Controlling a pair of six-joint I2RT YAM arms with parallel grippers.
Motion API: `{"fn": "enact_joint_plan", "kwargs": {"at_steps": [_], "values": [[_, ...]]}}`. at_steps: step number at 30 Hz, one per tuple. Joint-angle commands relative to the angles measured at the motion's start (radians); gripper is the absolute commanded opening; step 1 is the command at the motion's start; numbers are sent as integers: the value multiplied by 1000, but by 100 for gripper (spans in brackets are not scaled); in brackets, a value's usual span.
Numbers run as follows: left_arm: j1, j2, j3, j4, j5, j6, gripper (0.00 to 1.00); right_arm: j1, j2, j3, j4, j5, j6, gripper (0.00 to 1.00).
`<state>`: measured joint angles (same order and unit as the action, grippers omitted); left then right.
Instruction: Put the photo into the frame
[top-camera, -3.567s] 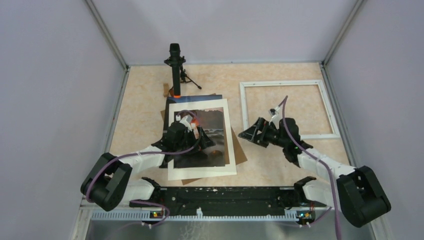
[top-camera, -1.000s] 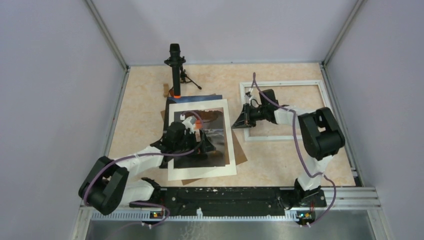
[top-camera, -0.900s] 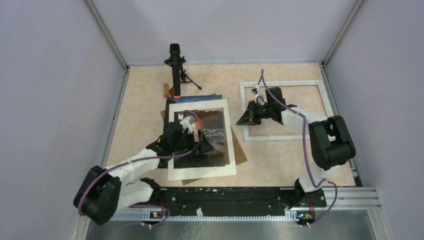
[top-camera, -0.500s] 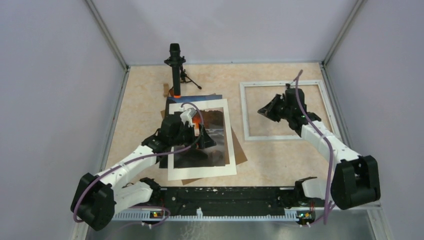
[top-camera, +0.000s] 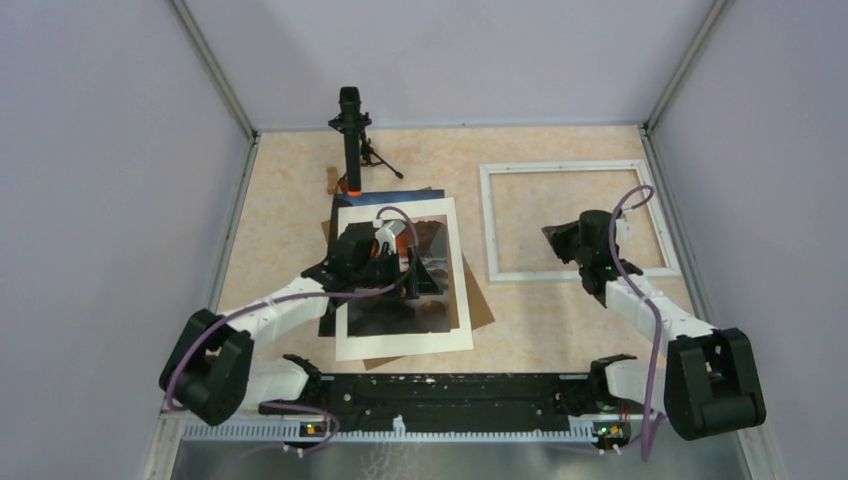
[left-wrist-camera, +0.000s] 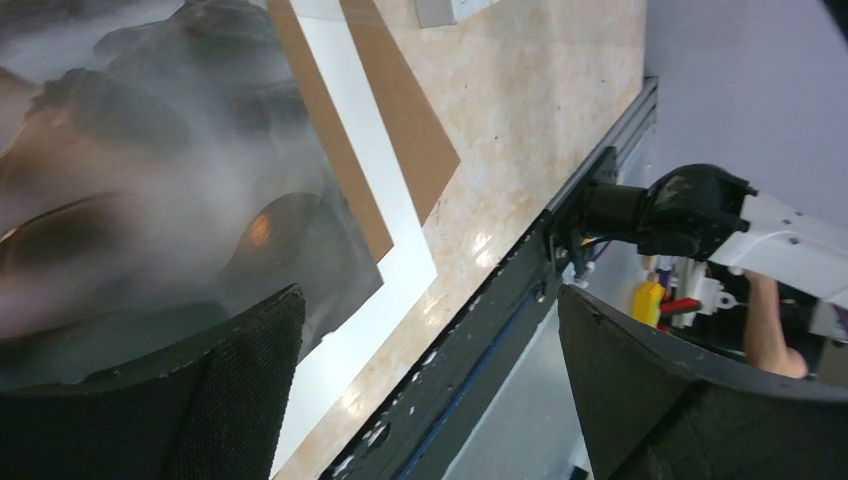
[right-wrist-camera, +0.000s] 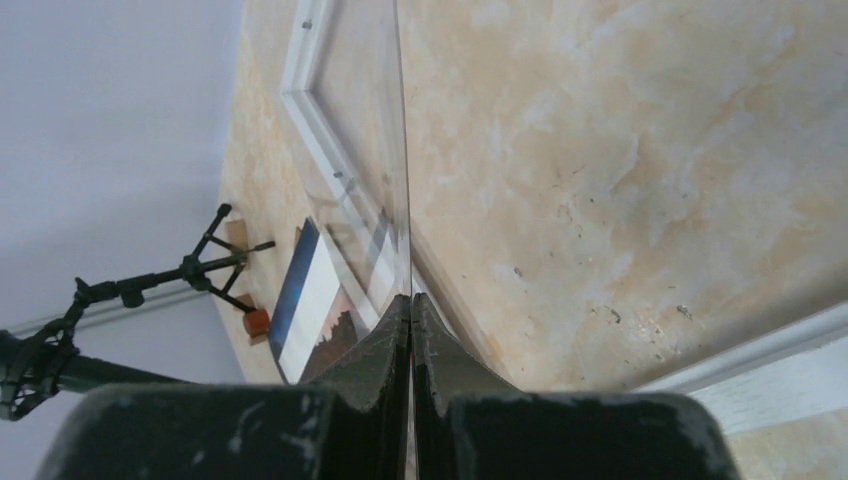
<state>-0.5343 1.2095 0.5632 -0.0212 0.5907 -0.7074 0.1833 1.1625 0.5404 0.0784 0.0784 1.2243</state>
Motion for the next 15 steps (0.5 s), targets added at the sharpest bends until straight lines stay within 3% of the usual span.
{"fn": "enact_joint_plan", "kwargs": {"at_steps": [1,4,7,12,15], "values": [[-4,130,7,307,114,-196,98,79,-51,-55,103,101,43,0],[-10,240,53,386,117,-242,98,119,-45,-92,93,82,33,0],[-12,313,107,398,77,-242,98,139,-28,-133,160,-19,-19,11],[-12,367,106,378,13,-223,98,139,12,-156,280,-270,-290,48],[-12,382,77,379,-5,-224,98,110,61,-141,298,-427,-407,60]]}}
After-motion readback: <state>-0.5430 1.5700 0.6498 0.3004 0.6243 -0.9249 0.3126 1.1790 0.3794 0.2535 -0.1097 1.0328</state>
